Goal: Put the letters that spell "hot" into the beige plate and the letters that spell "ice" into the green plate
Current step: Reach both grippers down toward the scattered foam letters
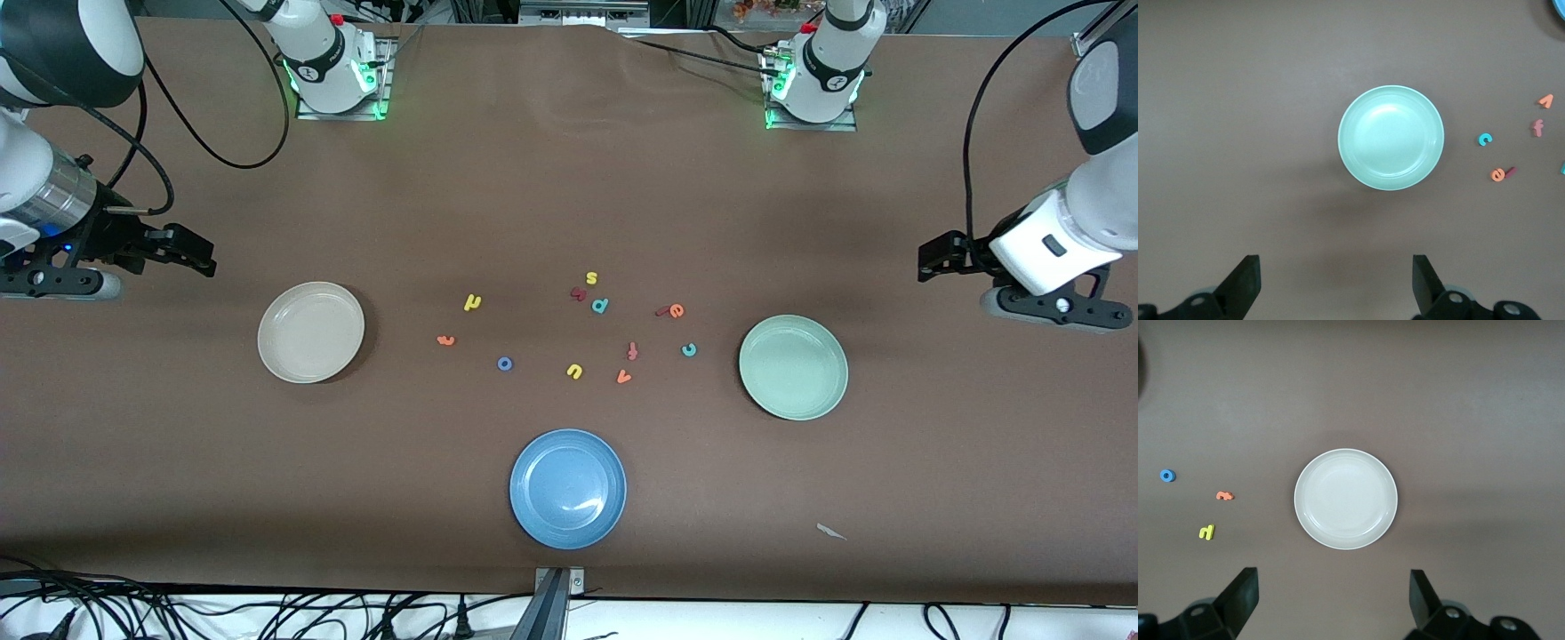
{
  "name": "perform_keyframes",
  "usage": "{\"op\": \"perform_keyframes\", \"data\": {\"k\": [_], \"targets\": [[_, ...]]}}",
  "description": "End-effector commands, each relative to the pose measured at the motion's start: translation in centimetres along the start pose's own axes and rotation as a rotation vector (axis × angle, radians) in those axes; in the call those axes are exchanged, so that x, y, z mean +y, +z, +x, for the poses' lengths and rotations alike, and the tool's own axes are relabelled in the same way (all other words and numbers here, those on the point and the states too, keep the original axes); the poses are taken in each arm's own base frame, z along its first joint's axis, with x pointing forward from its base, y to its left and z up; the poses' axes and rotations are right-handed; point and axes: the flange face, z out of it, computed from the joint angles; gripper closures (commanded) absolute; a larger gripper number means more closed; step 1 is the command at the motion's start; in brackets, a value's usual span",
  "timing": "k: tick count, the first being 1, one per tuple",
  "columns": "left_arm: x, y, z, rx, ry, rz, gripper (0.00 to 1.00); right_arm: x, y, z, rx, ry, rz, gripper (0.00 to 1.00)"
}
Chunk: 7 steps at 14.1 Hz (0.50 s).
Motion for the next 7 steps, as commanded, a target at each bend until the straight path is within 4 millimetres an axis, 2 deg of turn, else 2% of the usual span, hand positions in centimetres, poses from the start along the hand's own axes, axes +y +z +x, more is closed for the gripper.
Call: {"op": "perform_keyframes", "data": {"k": [1,3,5,7], "targets": [[4.8,1.0,1.5,-0.013,0.073,-0.023,0.00,0.2,1.6,0.9,-0.010,0.027,0.001,0.00],[10.3,3.4,2.6,-0.044,0.153,-0.052,0.00,-0.1,2.9,1.4,-0.022,0.060,-0.003,0.00],[12.5,4.1,3.3,-0.018,0.203,-0.095,0.00,-0.5,3.5,1.5,-0.026,0.081,-0.030,0.00],[15.5,6.2,4.0,-0.027,0.282,-0.118,0.00,-1.3,3.7,1.3,-0.032,0.099,-0.035,0.00]]}}
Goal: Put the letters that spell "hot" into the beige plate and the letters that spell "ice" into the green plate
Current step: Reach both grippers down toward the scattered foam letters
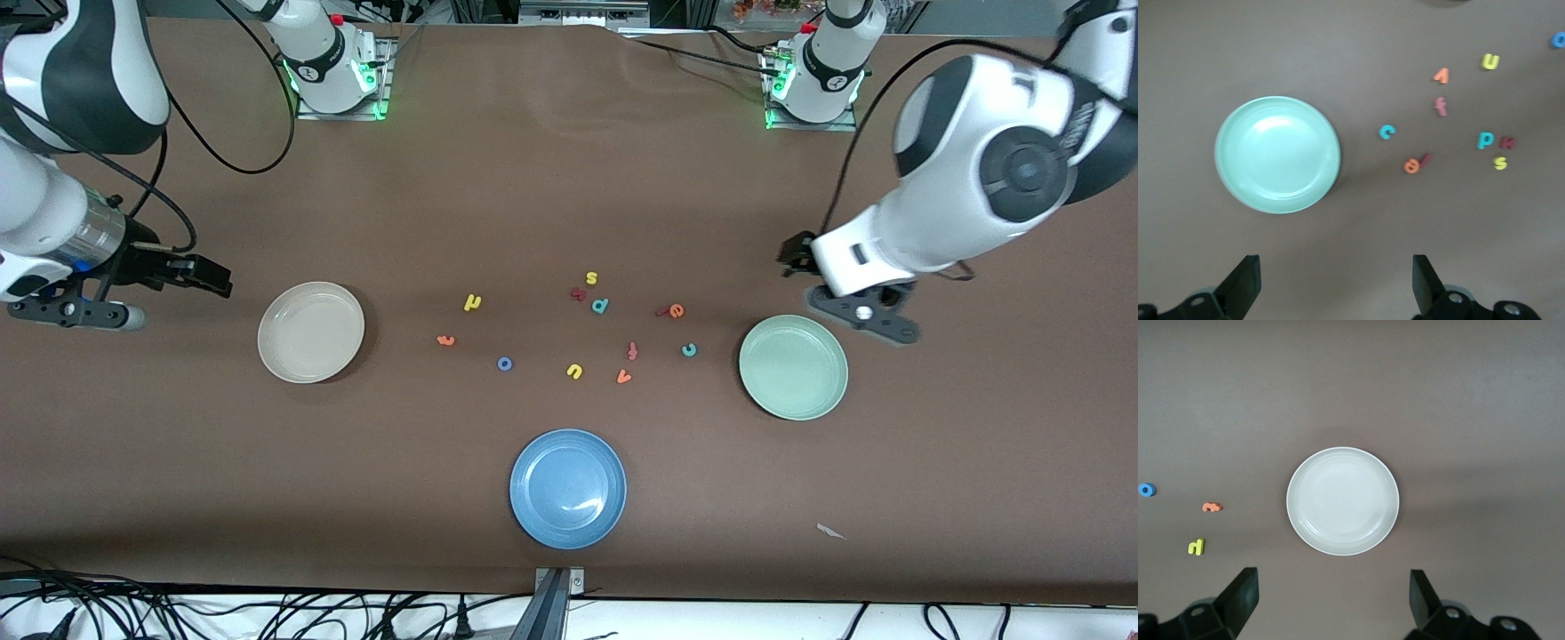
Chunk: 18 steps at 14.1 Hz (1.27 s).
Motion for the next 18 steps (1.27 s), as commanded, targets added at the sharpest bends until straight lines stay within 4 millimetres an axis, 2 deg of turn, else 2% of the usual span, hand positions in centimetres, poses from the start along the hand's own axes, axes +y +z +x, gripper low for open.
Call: {"op": "perform_keyframes", "data": {"k": [1,2,6,8,9,12,13,15,18], "targets": [[2.1,2.6,2.0,-0.016,0.081,-0.034,0.00,-1.1,-0.2,-0.5,0.000,0.040,-0.019,0.00],[4.0,3.9,2.5,-0.033,0.111,-0.033,0.00,-1.7,0.0,-0.8,-0.004,0.063,-0.020,0.00],[9.8,9.7,4.9,-0.029,0.233,-0.010,0.00,-5.7,2.0,-2.3,-0.030,0.121,-0.032,0.00],[11.8,13.9,6.5,-0.016,0.317,-0.014,0.00,-6.6,3.2,-2.9,-0.042,0.141,-0.025,0.00],[12.7,15.0,6.8,-0.009,0.347,-0.006,0.00,-8.5,3.7,-3.9,-0.047,0.140,-0.026,0.00],[13.0,20.1,7.0,-0.073,0.456,-0.013,0.00,-11.2,5.8,-6.3,-0.005,0.189,-0.009,0.00],[12.7,21.5,7.2,-0.071,0.504,-0.013,0.00,-11.4,7.0,-6.8,0.001,0.198,-0.005,0.00],[12.5,23.9,7.0,-0.073,0.536,-0.013,0.01,-14.0,9.2,-8.4,0.014,0.245,0.005,0.00],[14.0,27.9,6.2,-0.078,0.566,0.006,0.11,-15.5,13.0,-9.7,0.043,0.309,0.036,0.00]]}}
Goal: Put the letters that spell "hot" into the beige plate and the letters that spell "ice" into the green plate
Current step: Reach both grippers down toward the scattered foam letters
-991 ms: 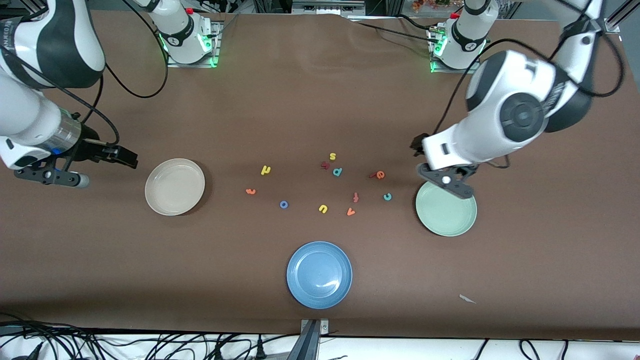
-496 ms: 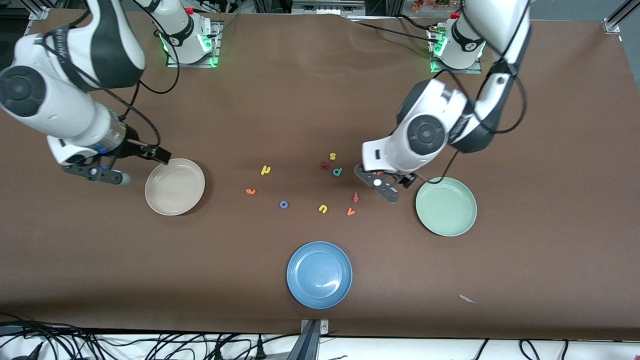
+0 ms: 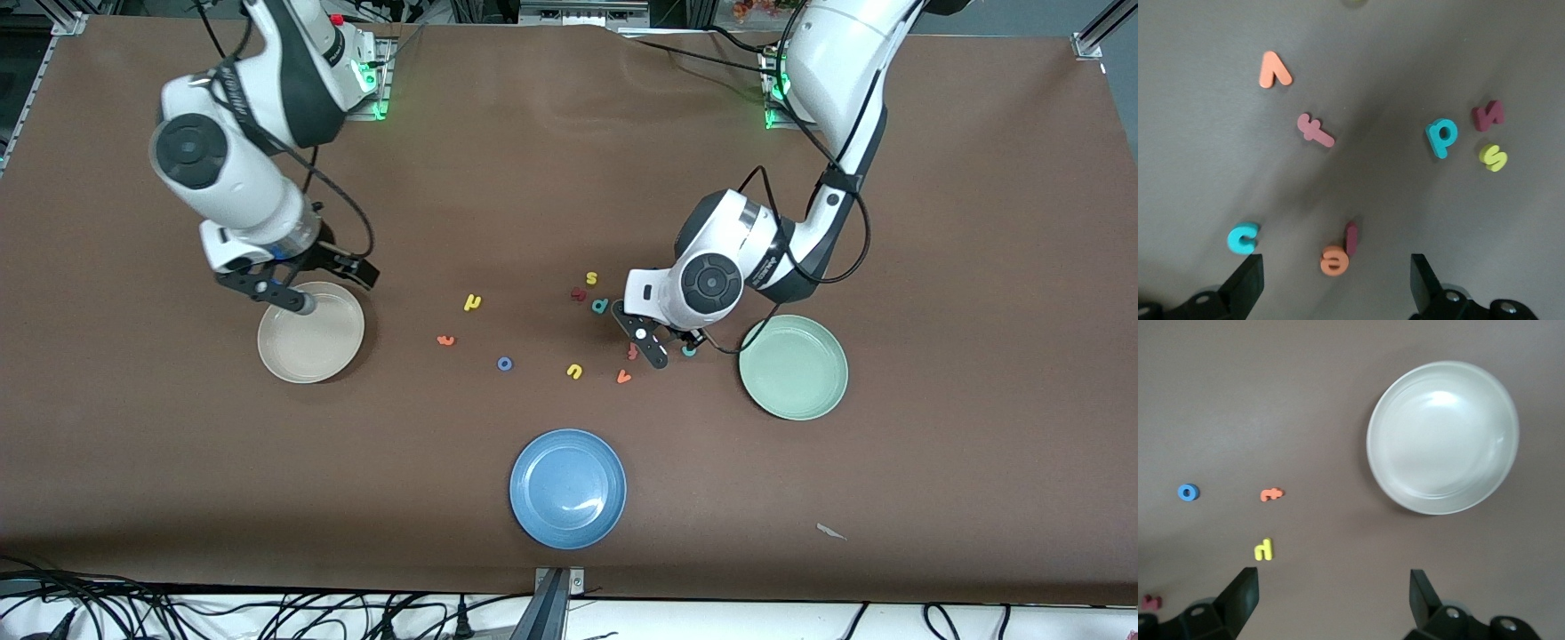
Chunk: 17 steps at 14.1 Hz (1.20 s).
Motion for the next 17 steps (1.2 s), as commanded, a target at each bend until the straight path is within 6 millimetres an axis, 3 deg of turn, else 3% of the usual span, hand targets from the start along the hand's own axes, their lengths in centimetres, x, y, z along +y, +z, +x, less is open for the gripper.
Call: {"op": "perform_keyframes", "data": {"k": [1,4,8,11,15,17], "targets": [[1.6,2.8,-0.1,0.004,0.051,0.030,0.11,-0.5,2.9,-2.4,0.016,0.046,0.015,0.00],[1.9,4.7,-1.1,0.012,0.052,0.038,0.13,-1.8,6.3,-4.9,0.029,0.079,0.039,0.00],[1.9,5.4,-1.3,0.006,0.090,0.088,0.27,-5.3,10.0,-7.6,0.017,0.109,0.065,0.00],[1.9,5.6,-1.5,0.003,0.093,0.091,0.52,-7.3,13.1,-8.5,0.018,0.094,0.073,0.00],[2.9,6.1,-1.2,-0.005,0.106,0.091,0.54,-9.3,16.4,-8.3,0.002,0.065,0.063,0.00],[3.0,6.4,-1.1,-0.008,0.110,0.090,0.69,-10.6,17.4,-8.4,0.006,0.030,0.054,0.00]]}}
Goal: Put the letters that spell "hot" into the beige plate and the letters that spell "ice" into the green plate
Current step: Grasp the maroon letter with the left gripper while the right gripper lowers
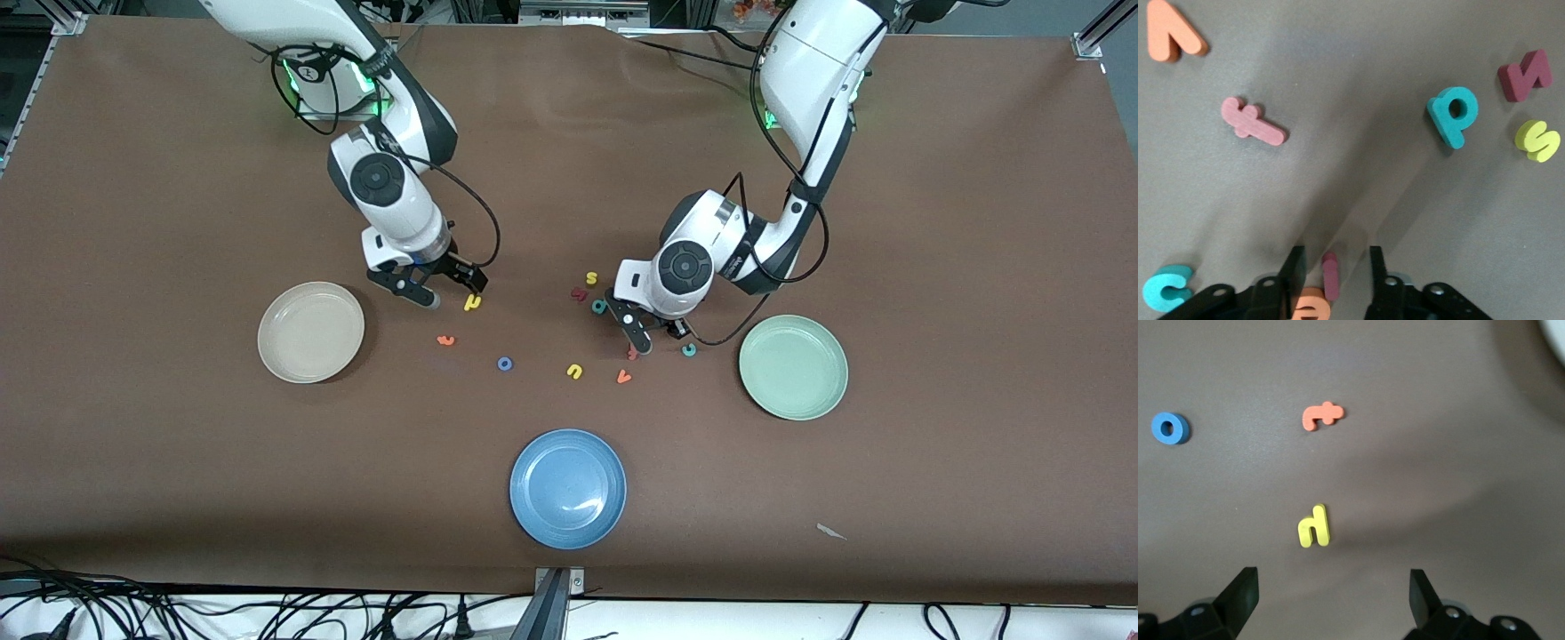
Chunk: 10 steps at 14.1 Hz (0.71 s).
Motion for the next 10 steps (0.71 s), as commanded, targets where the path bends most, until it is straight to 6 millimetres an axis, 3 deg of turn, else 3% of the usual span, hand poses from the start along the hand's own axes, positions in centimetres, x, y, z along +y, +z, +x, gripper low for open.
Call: {"op": "perform_keyframes", "data": {"k": [1,4,7,10], "targets": [[0.7,0.1,-0.4,-0.008,0.030,0.021,0.80,-2.3,1.7,0.6,0.005,-0.018,0.003,0.00],[0.7,0.3,-0.5,-0.016,0.037,0.026,0.84,-2.2,4.0,0.5,-0.008,-0.039,-0.025,0.00],[0.6,0.7,-0.9,-0.035,0.054,0.044,0.85,-2.2,4.4,1.1,-0.003,-0.044,-0.029,0.00],[0.6,0.3,-0.8,-0.029,0.055,0.047,1.00,-2.4,5.1,1.6,-0.006,-0.037,-0.031,0.01]]}}
